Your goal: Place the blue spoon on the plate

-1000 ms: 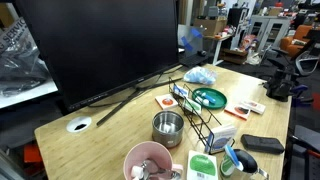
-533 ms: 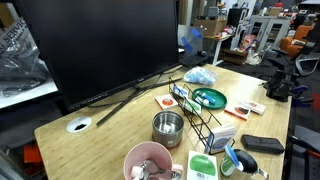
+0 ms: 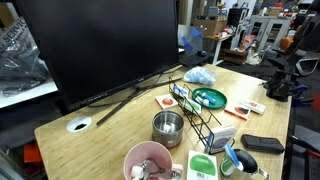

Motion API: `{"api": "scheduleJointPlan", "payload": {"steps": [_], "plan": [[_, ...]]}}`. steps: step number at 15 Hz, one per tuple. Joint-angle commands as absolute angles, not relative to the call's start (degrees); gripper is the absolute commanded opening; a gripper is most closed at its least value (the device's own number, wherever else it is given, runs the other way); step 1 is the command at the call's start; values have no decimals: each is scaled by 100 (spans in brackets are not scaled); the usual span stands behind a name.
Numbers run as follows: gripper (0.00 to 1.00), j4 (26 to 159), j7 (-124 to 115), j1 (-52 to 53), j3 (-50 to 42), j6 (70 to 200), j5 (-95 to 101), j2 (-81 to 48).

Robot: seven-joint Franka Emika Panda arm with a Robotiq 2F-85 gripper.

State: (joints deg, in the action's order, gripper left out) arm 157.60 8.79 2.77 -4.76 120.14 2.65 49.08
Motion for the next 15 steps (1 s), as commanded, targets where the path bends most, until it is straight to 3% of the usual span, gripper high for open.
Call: {"api": "scheduleJointPlan", "payload": {"steps": [1,7,15], "plan": [[100,15747,925,231,-451,11999,226,4922],[100,15735,1088,516,-398,12189,119,4738],[100,15434,1678,1962,-30,13364,-734,2983]]}}
